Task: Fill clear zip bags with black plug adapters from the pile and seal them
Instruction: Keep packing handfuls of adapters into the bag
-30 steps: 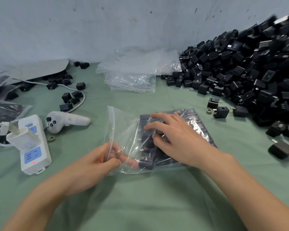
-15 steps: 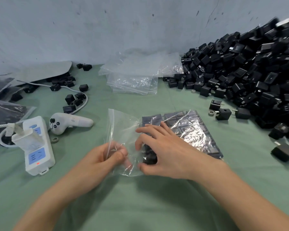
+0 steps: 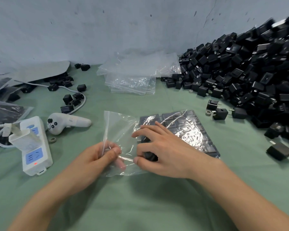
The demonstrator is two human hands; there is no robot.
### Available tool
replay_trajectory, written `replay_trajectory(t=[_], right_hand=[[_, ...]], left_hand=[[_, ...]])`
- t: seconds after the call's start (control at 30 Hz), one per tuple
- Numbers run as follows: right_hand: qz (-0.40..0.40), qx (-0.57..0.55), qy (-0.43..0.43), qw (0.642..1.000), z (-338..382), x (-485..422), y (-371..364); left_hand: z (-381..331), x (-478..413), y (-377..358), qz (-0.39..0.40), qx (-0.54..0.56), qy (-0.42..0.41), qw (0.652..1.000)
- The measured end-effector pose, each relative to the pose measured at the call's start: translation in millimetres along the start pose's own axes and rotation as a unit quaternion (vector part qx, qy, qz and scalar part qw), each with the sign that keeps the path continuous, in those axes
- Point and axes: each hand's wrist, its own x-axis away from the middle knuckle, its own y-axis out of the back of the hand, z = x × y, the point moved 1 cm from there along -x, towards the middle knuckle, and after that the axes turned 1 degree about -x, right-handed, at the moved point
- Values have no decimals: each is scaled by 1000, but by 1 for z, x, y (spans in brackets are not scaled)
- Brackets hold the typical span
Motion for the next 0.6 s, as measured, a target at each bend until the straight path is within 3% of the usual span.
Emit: replay_trajectory(t=[0.6], right_hand=[[38,12,-6,999,-13,12,0]], left_hand=[[7,-2,6,22,-21,-18,999]])
